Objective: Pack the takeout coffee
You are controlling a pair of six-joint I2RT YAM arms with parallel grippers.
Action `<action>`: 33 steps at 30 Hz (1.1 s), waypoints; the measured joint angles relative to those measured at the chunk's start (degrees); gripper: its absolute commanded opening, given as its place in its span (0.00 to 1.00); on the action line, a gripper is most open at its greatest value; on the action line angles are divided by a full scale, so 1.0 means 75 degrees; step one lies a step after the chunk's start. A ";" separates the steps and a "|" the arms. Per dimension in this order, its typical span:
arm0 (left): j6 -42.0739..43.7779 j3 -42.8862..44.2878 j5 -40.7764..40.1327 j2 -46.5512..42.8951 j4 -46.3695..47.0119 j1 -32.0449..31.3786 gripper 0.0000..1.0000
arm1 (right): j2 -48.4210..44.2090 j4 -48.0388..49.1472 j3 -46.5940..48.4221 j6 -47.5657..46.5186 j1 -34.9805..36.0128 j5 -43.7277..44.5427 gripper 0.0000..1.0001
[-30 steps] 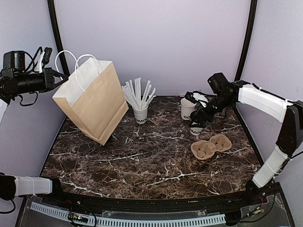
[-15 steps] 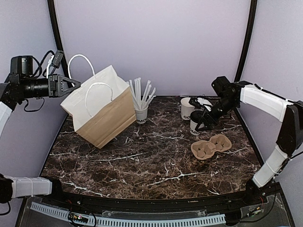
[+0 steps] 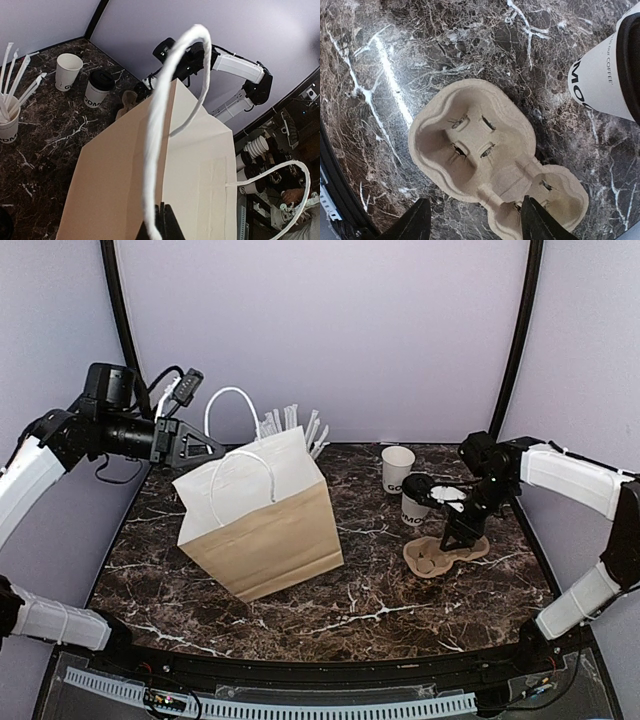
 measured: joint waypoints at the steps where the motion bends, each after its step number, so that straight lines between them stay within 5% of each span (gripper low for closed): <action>1: 0.0052 0.0000 -0.0070 0.0178 -0.0003 -0.0181 0.00 | -0.0192 0.0026 -0.0114 -0.0306 -0.0009 0.0050 0.66; 9: 0.0691 0.0638 -0.0667 0.2381 -0.0551 -0.1180 0.02 | -0.1026 0.0691 -0.0650 -0.2515 0.0009 0.0539 0.65; 15: 0.1154 0.1457 -0.1137 0.3168 -0.0804 -0.1282 0.32 | -0.0262 0.0816 -0.0656 -0.3736 0.0050 0.0973 0.61; 20: 0.1279 0.1559 -0.1708 0.3168 -0.0851 -0.1309 0.42 | -0.0201 0.0871 -0.0746 -0.4380 0.0093 0.1247 0.59; 33: 0.0781 0.0312 -0.2343 0.1288 0.0589 -0.1317 0.46 | 0.0090 0.0912 -0.0749 -0.4838 0.0093 0.1384 0.58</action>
